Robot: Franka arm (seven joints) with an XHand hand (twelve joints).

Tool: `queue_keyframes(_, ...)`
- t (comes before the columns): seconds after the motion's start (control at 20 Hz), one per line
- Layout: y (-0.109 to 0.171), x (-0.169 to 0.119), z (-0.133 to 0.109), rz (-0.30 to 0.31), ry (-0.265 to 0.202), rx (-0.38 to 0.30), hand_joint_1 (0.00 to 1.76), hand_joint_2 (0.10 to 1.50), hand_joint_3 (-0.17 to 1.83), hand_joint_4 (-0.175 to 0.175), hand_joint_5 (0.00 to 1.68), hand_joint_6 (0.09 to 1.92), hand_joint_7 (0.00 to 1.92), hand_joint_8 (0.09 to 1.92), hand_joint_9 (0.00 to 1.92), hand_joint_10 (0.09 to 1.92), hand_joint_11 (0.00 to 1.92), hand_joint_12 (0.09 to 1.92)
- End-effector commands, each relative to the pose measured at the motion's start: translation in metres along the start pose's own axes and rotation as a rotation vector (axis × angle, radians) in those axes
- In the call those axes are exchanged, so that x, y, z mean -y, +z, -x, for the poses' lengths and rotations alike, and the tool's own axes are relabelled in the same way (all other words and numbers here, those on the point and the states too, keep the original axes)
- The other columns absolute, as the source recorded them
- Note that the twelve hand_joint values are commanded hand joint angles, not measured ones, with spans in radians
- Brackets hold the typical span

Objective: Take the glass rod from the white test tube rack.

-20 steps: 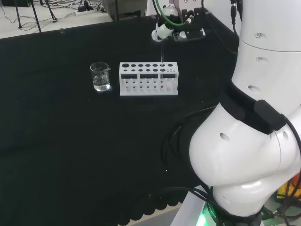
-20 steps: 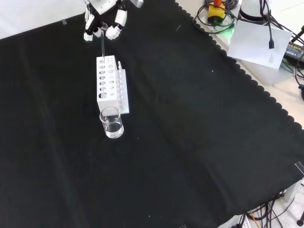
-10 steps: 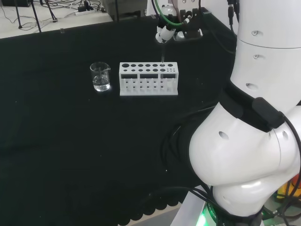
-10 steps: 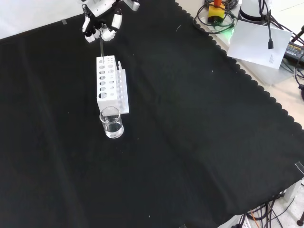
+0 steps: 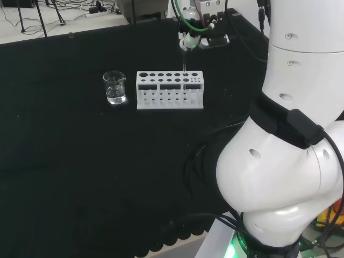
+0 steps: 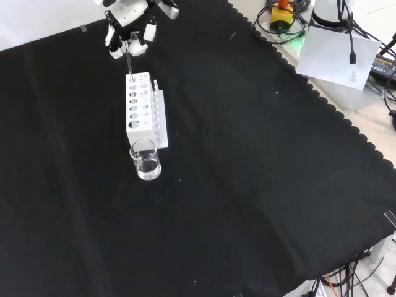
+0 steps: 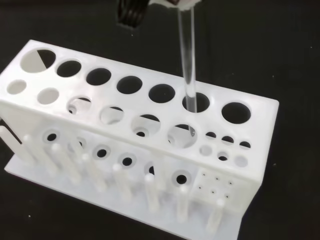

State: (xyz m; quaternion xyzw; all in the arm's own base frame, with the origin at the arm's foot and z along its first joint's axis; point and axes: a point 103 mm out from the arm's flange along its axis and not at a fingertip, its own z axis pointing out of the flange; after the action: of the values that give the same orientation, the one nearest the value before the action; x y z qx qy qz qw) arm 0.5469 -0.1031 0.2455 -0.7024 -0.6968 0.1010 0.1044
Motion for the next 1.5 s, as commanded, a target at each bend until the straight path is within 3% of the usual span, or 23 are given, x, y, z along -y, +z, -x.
queue_keyframes(0.05,0.003,0.004,-0.001,-0.006,0.006,0.017,1.05,0.79,0.79,-0.175,0.66,0.96,0.97,1.04,1.56,0.76,1.76,0.81)
queue_keyframes(0.3,-0.001,0.005,-0.008,-0.006,-0.005,0.017,1.07,0.78,0.78,-0.175,0.69,0.95,1.03,1.01,1.64,0.67,1.81,0.75)
queue_keyframes(0.75,-0.001,0.009,-0.021,-0.03,-0.017,-0.001,1.04,0.73,0.8,-0.175,0.55,0.96,0.91,0.92,1.66,0.54,1.81,0.75)
queue_keyframes(0.85,-0.001,0.008,-0.024,-0.003,-0.026,-0.003,1.07,0.74,0.78,-0.175,0.63,0.94,1.0,0.93,1.69,0.54,1.82,0.72)
queue_keyframes(0.95,-0.002,0.007,-0.025,0.019,-0.028,0.002,1.12,0.92,0.45,-0.175,0.81,1.07,1.1,0.97,1.73,0.56,1.88,0.66)
queue_keyframes(1.05,-0.004,0.006,-0.023,0.058,-0.022,0.01,1.14,1.01,0.26,-0.175,0.91,1.08,1.19,1.03,1.74,0.61,1.91,0.62)
queue_keyframes(1.25,-0.011,0.006,-0.017,0.166,0.004,0.03,1.26,0.9,0.45,-0.175,0.94,0.93,1.06,1.24,1.68,0.79,1.83,0.59)
queue_keyframes(1.5,-0.031,0.011,-0.015,0.267,0.005,0.097,1.29,0.8,0.58,-0.175,1.03,0.78,1.1,1.24,1.68,0.8,1.71,0.67)
